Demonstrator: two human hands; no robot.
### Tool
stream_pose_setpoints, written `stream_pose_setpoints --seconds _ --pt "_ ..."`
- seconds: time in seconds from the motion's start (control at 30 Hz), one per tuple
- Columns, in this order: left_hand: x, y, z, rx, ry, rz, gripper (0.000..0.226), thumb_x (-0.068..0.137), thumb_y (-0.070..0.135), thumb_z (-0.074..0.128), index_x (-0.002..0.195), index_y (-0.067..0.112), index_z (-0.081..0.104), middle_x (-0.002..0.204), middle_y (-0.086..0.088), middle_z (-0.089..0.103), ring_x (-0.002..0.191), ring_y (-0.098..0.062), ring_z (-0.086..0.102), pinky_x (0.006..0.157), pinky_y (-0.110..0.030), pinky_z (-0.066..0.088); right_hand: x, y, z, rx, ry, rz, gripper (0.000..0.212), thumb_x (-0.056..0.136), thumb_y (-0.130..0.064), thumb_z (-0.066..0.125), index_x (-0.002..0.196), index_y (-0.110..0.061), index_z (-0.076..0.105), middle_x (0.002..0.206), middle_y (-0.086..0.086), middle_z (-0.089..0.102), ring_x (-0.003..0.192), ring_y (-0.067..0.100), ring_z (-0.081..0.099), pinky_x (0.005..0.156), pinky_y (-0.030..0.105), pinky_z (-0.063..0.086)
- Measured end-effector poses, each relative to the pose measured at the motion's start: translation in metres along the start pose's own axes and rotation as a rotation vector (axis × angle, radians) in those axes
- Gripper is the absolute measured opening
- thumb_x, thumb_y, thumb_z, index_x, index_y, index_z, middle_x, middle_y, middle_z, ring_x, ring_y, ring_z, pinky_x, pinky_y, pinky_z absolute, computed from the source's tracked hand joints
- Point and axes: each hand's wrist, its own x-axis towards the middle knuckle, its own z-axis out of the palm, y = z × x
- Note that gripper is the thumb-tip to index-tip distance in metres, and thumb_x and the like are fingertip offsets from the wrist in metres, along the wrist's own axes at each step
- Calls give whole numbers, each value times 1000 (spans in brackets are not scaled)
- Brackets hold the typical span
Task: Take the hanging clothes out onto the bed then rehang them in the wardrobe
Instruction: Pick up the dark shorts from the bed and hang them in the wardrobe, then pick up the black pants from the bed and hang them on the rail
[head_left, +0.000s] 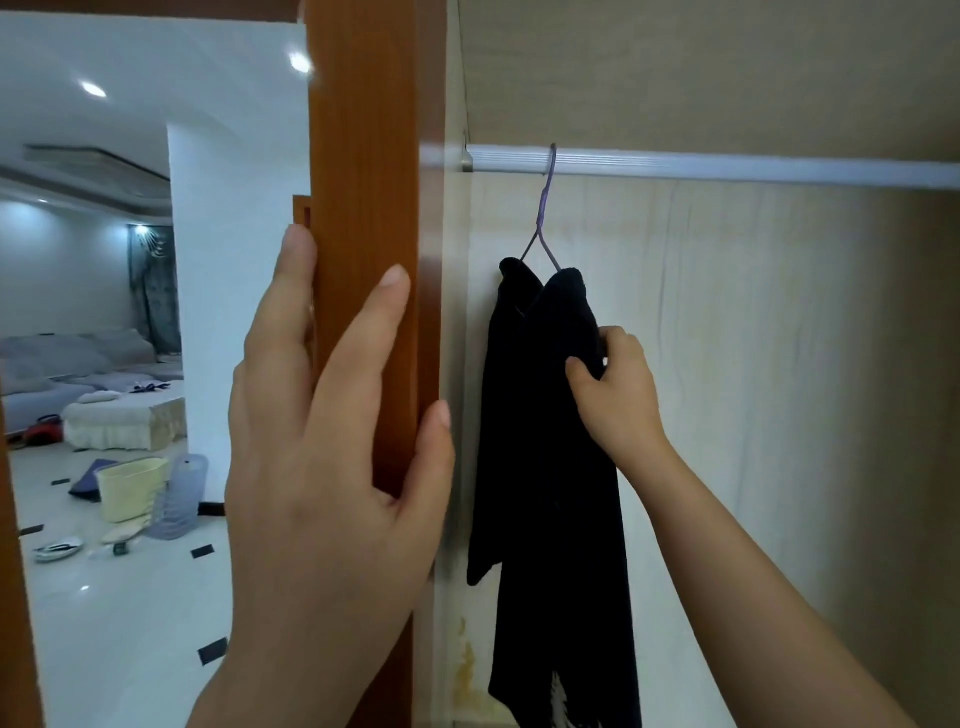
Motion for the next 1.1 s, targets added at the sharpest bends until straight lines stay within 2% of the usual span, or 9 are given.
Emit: stream_pose_setpoints --seconds 0.1,0.2,0.37,0.5,0.67,0.77,0.87,1.0,1.1 --pt "-15 -3 -9 -5 -86 -35 62 81 40 49 137 32 27 145 9 21 128 15 14 103 -5 23 -34 9 -2 6 -16 34 26 90 -18 51 116 -13 45 108 -1 54 80 9 54 58 9 36" --pt "-31 -8 -20 -33 -153 -74 60 82 41 49 136 33 25 136 13 27 122 24 15 98 5 18 -84 24 -4 12 -89 79 20 90 -19 53 106 -23 41 91 -12 51 73 -6 49 53 7 37" --pt "-80 -16 -41 -172 -199 -229 43 86 36 42 128 33 34 119 28 44 114 15 42 92 -5 37 -174 58 -3 4 -196 225 22 88 -20 57 100 -26 39 82 -23 48 71 -8 48 53 6 42" --pt "-133 -23 -54 -204 -260 -507 32 86 52 35 116 42 40 109 44 46 106 8 52 83 -12 42 -246 96 1 -87 -300 386 24 86 -19 61 99 -22 41 80 -13 52 68 -4 48 53 14 35" --pt "-197 -22 -85 -49 -558 -817 34 81 53 36 113 43 43 109 36 44 99 21 46 76 -5 38 -325 130 7 -179 -535 594 19 86 -18 60 95 -20 44 80 8 58 64 16 53 52 26 37" --pt "-235 -23 -108 121 -771 -840 32 85 41 44 116 37 51 106 26 52 97 7 53 81 -11 44 -361 153 17 -264 -696 588 18 86 -19 60 97 -17 46 80 8 59 65 17 56 57 28 40" --pt "-306 -32 -123 271 -675 -1062 19 90 32 47 108 35 53 103 15 58 89 2 54 82 -31 51 -387 178 27 -295 -920 621 16 90 -21 53 99 -19 41 79 0 54 63 11 52 52 21 37" --pt "-400 -33 -170 422 -635 -1462 22 93 18 46 112 13 57 111 -6 62 90 -14 56 77 -30 43 -417 212 37 -377 -1263 656 12 92 -23 50 99 -15 45 71 0 52 55 15 48 50 25 34" --pt "-450 -8 -233 622 -533 -1705 24 92 18 47 112 9 58 110 -11 65 99 -28 59 77 -31 43 -445 229 55 -447 -1561 663 20 89 -21 50 72 -13 45 70 5 49 61 21 47 61 25 35"
